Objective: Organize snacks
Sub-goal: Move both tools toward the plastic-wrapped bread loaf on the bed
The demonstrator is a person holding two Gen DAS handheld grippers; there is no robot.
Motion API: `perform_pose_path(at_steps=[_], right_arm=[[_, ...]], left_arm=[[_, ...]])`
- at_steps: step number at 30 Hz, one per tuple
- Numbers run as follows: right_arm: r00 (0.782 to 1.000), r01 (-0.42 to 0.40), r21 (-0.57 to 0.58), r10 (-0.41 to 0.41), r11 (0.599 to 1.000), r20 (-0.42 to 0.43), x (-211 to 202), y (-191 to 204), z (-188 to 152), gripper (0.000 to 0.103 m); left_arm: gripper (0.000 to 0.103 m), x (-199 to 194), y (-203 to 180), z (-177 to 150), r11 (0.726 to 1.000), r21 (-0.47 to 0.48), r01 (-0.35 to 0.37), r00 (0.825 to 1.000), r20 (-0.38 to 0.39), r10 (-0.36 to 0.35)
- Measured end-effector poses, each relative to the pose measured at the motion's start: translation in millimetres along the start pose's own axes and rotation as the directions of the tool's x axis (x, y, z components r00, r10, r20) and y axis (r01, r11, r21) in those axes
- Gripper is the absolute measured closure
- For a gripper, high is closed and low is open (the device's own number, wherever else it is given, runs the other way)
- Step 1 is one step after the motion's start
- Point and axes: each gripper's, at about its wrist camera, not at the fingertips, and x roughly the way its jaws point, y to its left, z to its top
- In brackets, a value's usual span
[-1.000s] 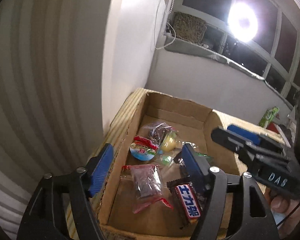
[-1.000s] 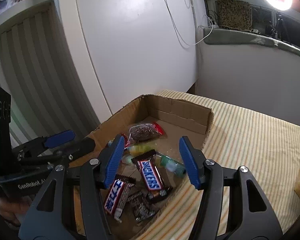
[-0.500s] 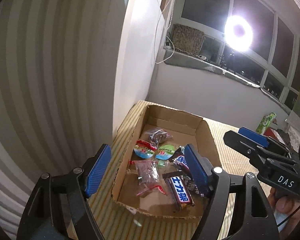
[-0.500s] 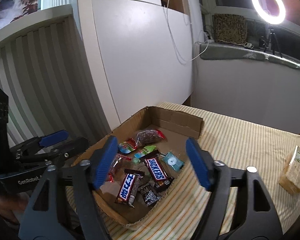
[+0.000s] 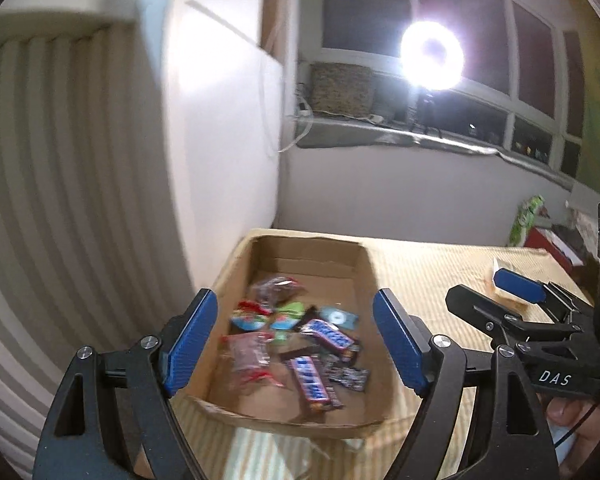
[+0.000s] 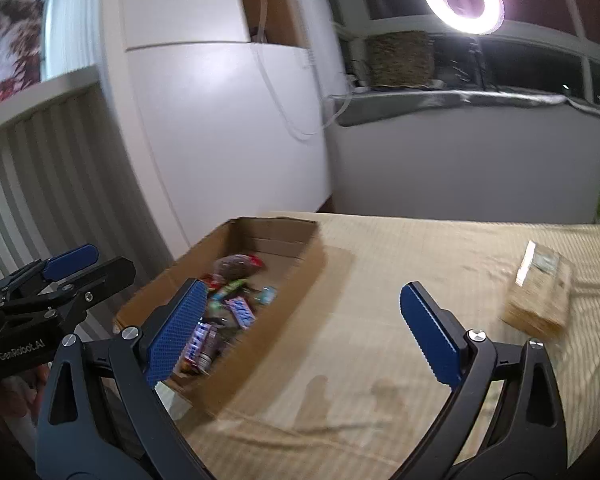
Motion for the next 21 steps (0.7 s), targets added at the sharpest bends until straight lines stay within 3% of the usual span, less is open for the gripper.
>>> perform_pose_path(at_steps=[7, 13, 21], right_arm=[[0.995, 0.086, 0.116, -0.091, 0.99, 0.039, -42.9, -73.7, -19.7, 0.004], [0.971, 0.212, 0.213, -0.23, 0.954, 0.059, -89.9, -130.1, -38.0, 0.003], [0.951, 0.277, 0.263, -0.303, 0.924, 0.064, -129.1, -156.3, -51.4, 0.003]], left_arm=[[0.023, 8.8, -70.3, -3.3, 0.991, 0.117, 0.057, 0.998, -0.025, -0.055], [0.023, 12.6, -143.2, -10.0, 0.956, 0.235, 0.173, 0.985, -0.066, -0.162], [0.023, 8.5, -196.5, -22.8, 0.909, 0.31, 0.279, 0.96, -0.101, -0.26]])
